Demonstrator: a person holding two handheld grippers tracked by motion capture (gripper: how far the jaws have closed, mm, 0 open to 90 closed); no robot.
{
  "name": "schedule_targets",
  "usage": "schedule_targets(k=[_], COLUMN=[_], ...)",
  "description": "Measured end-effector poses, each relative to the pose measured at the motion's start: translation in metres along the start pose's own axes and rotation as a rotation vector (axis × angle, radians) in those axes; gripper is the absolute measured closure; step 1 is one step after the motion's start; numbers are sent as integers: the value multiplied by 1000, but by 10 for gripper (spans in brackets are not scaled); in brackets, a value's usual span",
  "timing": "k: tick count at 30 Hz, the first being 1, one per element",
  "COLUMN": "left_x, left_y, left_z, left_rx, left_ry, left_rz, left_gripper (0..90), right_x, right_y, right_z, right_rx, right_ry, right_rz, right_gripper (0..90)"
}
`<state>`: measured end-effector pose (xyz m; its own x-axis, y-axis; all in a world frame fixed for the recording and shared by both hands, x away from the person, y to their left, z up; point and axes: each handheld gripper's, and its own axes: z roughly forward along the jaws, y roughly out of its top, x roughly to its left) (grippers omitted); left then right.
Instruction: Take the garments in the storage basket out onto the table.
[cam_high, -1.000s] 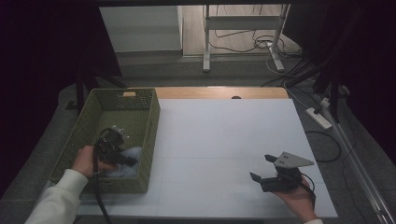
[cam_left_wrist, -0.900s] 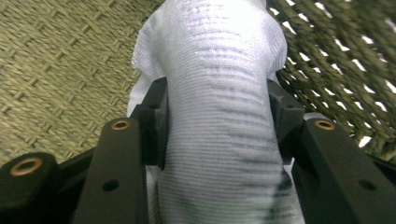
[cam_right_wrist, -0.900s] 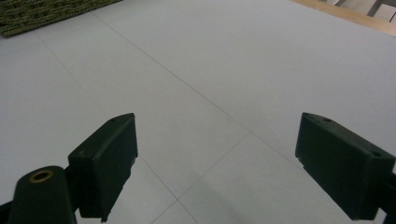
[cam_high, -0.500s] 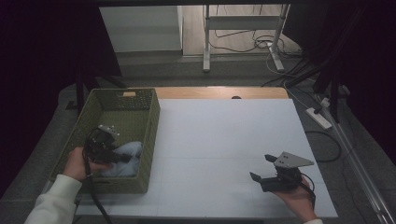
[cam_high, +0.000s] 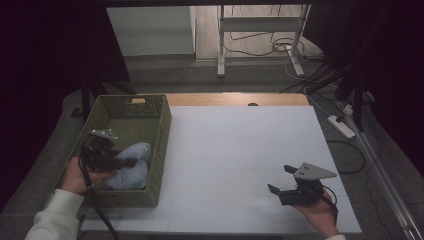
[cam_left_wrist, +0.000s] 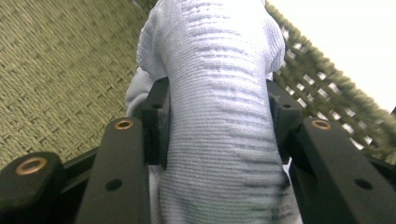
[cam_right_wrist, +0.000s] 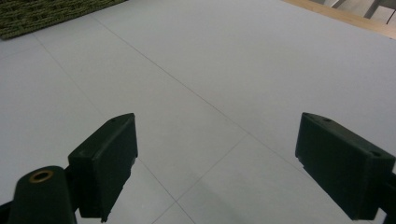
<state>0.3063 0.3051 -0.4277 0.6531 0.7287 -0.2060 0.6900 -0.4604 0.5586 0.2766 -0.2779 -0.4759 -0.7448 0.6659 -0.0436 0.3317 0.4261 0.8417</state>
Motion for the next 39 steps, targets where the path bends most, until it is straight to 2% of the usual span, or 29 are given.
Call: schedule_targets(k=[17, 21, 28, 35, 39], left_x=[-3, -5, -9, -16, -17], left_y=[-6, -8, -8, -7, -6], left_z=[-18, -22, -29, -36, -40], left_rx=[-166, -220, -288, -339, -363], left_ry=[27, 25, 32, 45, 50], left_rz=[-60, -76, -75, -63, -69], left_gripper=[541, 541, 541, 541, 541], right_x=[1, 0, 0, 1, 0], right_y=[1, 0, 0, 0, 0], right_z=[0, 0, 0, 0, 0], right_rx=[-5, -1, -2, -3, -3], right_ry=[-4, -3, -4, -3, -3], right_rz=[1, 0, 1, 1, 3], right_gripper=[131, 131, 131, 131, 131])
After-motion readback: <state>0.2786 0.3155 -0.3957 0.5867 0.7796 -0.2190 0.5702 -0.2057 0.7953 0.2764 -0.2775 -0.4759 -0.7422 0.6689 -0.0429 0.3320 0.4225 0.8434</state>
